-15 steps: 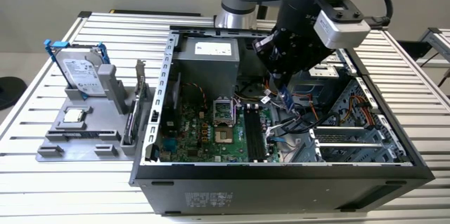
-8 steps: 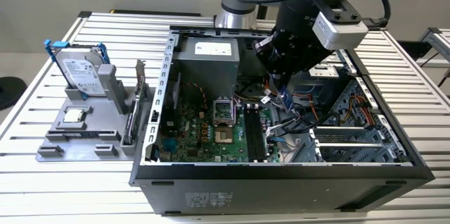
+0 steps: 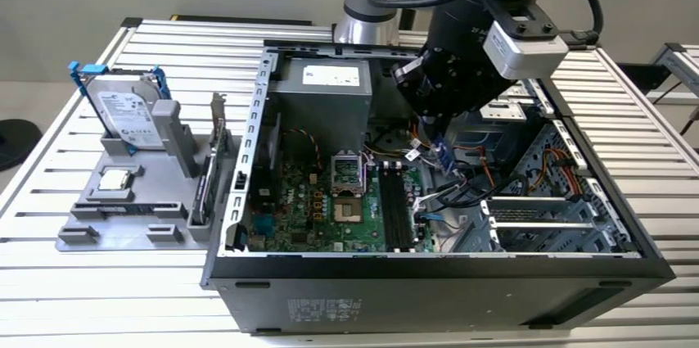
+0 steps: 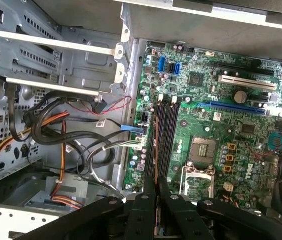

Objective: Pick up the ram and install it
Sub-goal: 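Insert the ram into the slot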

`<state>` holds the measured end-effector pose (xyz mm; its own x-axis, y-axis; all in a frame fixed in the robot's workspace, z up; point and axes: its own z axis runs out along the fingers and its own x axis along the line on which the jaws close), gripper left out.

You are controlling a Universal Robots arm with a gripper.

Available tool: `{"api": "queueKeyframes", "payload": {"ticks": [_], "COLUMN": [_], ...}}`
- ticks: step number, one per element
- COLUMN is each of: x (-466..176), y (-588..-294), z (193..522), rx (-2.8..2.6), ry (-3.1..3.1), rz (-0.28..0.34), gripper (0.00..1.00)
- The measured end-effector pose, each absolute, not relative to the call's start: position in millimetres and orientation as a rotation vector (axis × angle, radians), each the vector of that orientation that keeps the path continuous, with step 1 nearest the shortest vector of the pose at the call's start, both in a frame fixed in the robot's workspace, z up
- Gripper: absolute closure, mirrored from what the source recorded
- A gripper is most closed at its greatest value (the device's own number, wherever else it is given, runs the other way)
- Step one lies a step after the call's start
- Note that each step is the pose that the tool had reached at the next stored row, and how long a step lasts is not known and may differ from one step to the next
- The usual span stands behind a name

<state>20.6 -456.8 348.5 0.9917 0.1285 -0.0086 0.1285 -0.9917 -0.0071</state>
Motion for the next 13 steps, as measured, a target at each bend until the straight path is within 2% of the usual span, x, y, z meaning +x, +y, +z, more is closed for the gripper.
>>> {"api": "queueKeyframes", "payload": {"ticks": [13], "x": [20.5], "y": [-453.1], "z": [344.4], "rx": [-3.129], "ry": [-0.200], "rz": [0.014], "gripper": [1.00]}}
